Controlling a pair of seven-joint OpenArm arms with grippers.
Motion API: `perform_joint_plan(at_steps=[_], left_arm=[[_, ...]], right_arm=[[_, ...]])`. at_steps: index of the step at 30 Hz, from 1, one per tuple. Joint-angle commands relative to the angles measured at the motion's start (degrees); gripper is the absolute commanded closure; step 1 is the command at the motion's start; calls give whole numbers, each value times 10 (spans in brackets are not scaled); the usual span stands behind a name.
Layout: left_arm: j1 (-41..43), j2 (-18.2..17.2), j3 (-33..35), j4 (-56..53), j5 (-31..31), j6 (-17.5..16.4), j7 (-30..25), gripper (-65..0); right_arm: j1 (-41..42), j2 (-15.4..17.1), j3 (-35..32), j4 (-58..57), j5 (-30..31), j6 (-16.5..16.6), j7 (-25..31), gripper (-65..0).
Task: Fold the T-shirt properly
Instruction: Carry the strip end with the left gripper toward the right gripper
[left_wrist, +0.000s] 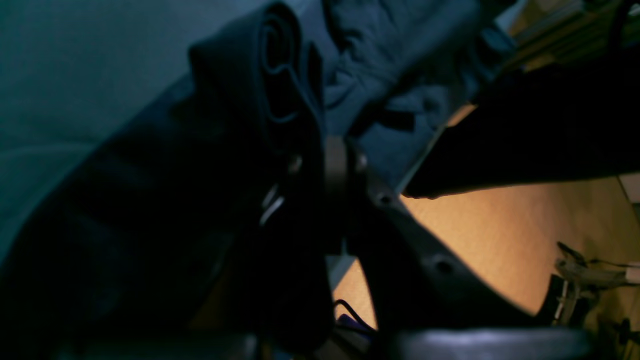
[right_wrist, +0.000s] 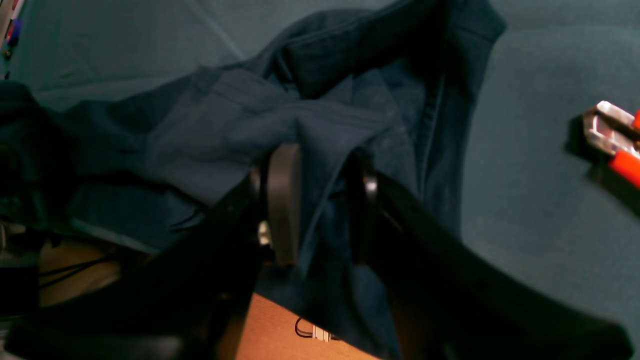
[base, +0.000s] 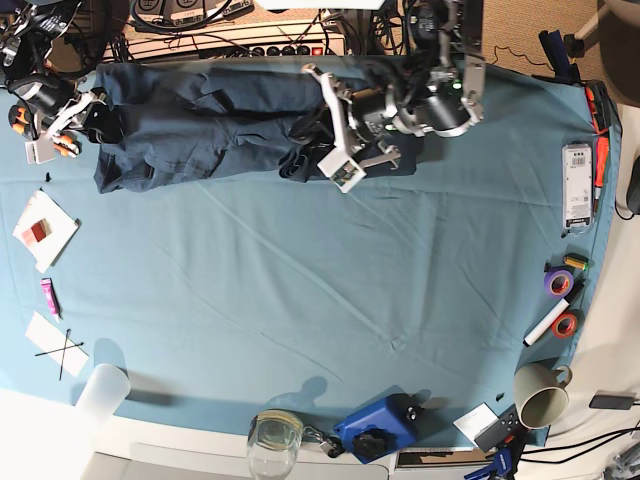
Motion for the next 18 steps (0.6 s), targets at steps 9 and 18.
perform_joint_plan(at_steps=[9, 18], left_arm=[[-3, 41, 31, 4, 24, 10, -47, 0], [-1, 41, 31, 4, -50, -18, -11, -292]], right_arm=[[2, 13, 5, 9, 14, 1, 10, -164], [2, 13, 5, 9, 14, 1, 10, -164]])
